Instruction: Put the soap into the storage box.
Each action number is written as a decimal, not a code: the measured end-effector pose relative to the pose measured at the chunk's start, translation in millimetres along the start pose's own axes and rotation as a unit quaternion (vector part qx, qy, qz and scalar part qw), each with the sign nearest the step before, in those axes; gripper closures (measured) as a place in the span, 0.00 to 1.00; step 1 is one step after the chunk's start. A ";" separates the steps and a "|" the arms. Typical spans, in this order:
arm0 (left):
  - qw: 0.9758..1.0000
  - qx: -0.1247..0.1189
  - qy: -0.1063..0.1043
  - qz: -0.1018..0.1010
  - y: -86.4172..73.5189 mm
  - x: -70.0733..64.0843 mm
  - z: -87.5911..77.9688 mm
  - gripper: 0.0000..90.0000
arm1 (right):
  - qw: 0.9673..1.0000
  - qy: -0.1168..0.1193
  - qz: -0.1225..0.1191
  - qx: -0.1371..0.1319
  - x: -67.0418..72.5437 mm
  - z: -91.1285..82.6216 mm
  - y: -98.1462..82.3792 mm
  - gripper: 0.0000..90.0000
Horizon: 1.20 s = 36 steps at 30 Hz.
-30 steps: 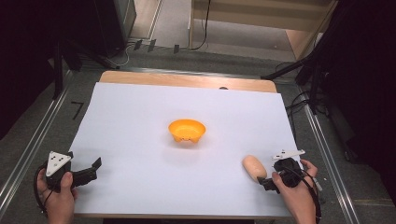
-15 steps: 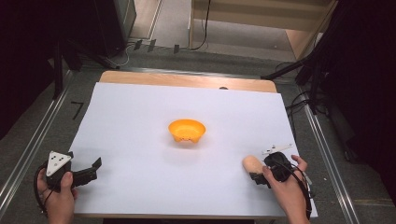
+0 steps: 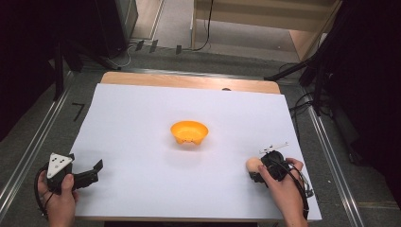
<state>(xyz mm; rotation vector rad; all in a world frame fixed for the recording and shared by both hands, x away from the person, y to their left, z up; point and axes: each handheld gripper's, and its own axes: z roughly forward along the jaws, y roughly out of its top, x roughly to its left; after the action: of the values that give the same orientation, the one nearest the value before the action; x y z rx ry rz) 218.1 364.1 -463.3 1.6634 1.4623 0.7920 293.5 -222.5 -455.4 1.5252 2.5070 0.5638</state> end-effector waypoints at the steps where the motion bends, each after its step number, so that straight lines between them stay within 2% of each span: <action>1: 1.000 0.000 0.000 0.000 0.0 0.0 -0.1 0.00 | 1.000 -0.004 -0.003 0.002 0.6 0.3 0.7 0.36; 8: 1.000 0.002 0.000 0.001 0.1 -0.1 0.1 0.00 | 1.000 -0.020 -0.005 0.014 4.5 2.4 2.9 0.36; 21: 1.000 0.002 0.001 0.001 0.1 -0.7 0.2 0.00 | 0.999 -0.024 0.004 0.022 5.7 3.7 4.2 0.36; 31: 1.000 0.002 0.003 0.001 0.1 -1.1 0.4 0.00 | 1.000 -0.018 0.008 0.023 4.3 3.5 4.9 0.37; 36: 1.000 0.002 0.003 0.001 0.1 -1.1 0.4 0.00 | 0.999 -0.009 -0.009 0.030 1.6 2.3 7.1 0.37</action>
<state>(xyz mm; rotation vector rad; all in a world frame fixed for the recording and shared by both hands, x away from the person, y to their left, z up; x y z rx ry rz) 218.4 362.9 -463.4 1.6680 1.4669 0.7961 299.3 -217.6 -454.6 1.5190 2.5444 0.4738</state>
